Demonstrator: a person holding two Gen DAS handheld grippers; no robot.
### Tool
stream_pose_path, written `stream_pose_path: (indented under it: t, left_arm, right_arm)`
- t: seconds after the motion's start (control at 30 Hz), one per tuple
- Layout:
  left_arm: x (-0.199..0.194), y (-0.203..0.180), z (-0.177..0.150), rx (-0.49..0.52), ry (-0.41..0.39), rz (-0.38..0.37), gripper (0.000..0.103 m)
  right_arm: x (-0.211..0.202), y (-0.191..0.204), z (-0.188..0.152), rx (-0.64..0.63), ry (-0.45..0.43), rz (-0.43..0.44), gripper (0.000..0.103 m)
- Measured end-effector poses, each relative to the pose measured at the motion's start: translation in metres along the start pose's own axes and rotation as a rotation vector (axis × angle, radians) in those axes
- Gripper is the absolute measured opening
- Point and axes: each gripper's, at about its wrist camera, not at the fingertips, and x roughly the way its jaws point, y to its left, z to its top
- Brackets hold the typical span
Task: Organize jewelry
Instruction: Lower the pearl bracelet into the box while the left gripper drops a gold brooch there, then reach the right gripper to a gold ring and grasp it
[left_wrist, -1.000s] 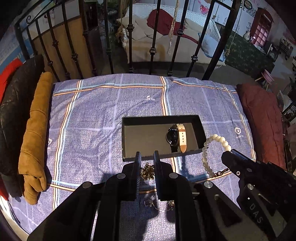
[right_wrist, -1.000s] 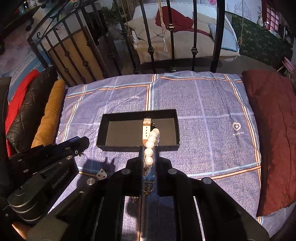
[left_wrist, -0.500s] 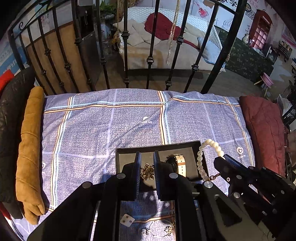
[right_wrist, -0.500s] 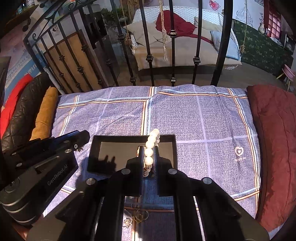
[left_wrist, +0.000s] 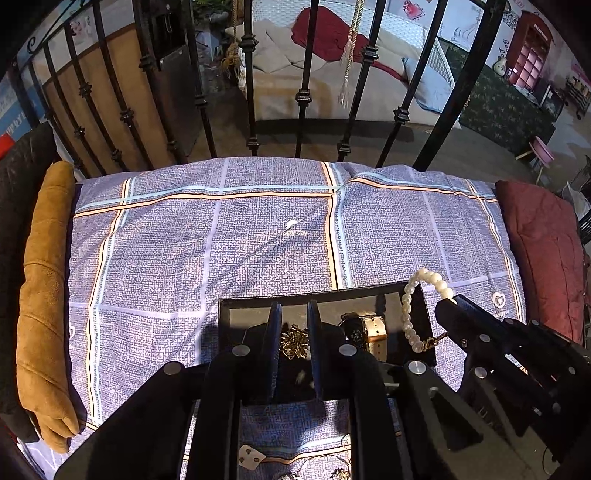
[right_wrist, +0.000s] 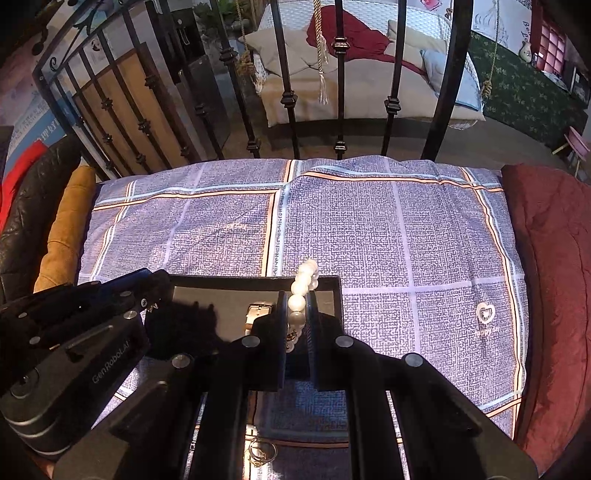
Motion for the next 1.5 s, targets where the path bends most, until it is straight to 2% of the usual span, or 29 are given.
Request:
stream_pose_path:
  t: [0.1,0.17,0.2,0.23,0.27,0.3,0.37,0.47,0.7,0.93,1.23,1.3,1.4,1.5]
  left_arm:
    - [0.005,-0.001,0.0,-0.003,0.011,0.007,0.016]
    - [0.007,-0.002,0.0,-0.004,0.014,0.006,0.024]
    - [0.007,-0.002,0.0,-0.002,0.016,0.01,0.029]
    - [0.008,-0.003,0.0,0.0,0.016,0.013,0.038]
    - [0.008,-0.004,0.0,0.003,0.014,0.018,0.045]
    - [0.008,-0.004,0.0,0.005,0.012,0.027,0.045]
    - [0.009,-0.003,0.0,-0.002,0.013,0.051,0.052]
    - [0.01,0.001,0.0,-0.017,0.018,0.052,0.066]
    - [-0.009,0.02,-0.016,-0.012,-0.004,0.123,0.081]
    - [-0.016,0.043,-0.06,-0.063,0.065,0.063,0.081]
    - [0.003,0.023,-0.132,0.059,0.18,0.048,0.08]
    - [0.01,0.02,-0.144,0.063,0.207,0.034,0.078]
    - [0.022,0.017,-0.157,0.069,0.242,0.023,0.068]
    - [0.026,0.014,-0.165,0.087,0.229,0.045,0.067]
  right_arm:
    - [0.005,0.0,0.0,-0.014,0.006,-0.015,0.011]
    - [0.007,-0.001,0.0,-0.015,0.01,-0.025,0.012]
    - [0.008,-0.002,0.0,-0.013,0.012,-0.02,0.017]
    - [0.008,-0.003,-0.001,-0.015,0.013,-0.021,0.021]
    - [0.009,-0.004,-0.002,-0.017,0.011,-0.027,0.031]
    - [0.008,-0.004,-0.002,-0.019,0.005,-0.031,0.039]
    - [0.006,-0.008,-0.003,-0.014,-0.008,-0.067,0.048]
    - [0.005,-0.015,-0.002,0.002,-0.008,-0.059,0.05]
    - [-0.009,-0.021,-0.018,0.013,-0.003,-0.028,0.05]
    - [-0.016,-0.012,-0.064,-0.006,0.058,0.001,0.049]
    - [-0.003,0.003,-0.128,-0.041,0.162,0.018,0.049]
    - [0.001,0.003,-0.137,-0.039,0.18,0.018,0.049]
    - [0.006,0.005,-0.144,-0.048,0.19,0.015,0.049]
    - [0.014,0.007,-0.148,-0.06,0.201,0.007,0.049]
